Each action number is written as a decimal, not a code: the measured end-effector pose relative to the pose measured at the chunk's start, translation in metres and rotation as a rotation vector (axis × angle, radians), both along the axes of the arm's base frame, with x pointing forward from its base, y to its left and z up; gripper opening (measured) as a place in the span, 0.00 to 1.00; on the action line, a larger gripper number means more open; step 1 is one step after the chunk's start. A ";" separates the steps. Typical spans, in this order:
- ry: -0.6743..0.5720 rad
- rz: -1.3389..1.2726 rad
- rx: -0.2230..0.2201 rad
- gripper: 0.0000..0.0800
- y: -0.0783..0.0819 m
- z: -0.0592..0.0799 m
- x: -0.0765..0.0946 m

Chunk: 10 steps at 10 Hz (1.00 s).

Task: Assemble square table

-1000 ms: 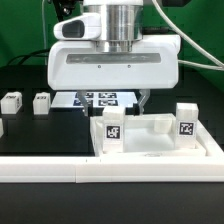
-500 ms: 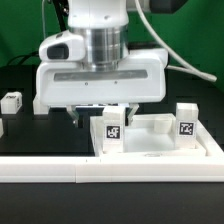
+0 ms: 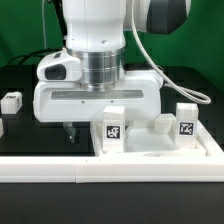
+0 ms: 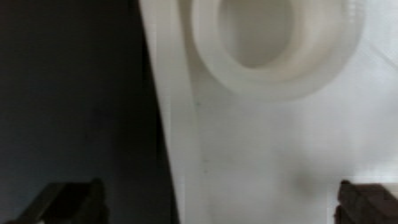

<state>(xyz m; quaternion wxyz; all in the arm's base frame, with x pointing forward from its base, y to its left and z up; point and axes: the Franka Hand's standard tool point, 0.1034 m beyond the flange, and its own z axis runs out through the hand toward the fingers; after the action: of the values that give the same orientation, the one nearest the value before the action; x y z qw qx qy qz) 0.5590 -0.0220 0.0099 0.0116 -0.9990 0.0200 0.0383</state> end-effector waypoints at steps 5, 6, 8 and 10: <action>0.000 -0.001 0.000 0.29 -0.001 0.000 0.000; 0.001 0.001 -0.001 0.08 -0.001 0.000 0.000; 0.001 0.001 -0.001 0.07 -0.001 0.000 0.000; 0.001 0.001 -0.001 0.07 -0.001 0.000 0.000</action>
Offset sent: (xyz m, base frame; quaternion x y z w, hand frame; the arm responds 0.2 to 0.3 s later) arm 0.0000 0.0000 0.0000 0.0000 0.0000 0.0000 1.0000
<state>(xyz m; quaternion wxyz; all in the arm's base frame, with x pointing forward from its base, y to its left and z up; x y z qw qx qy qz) 0.5586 -0.0231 0.0096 0.0111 -0.9990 0.0197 0.0388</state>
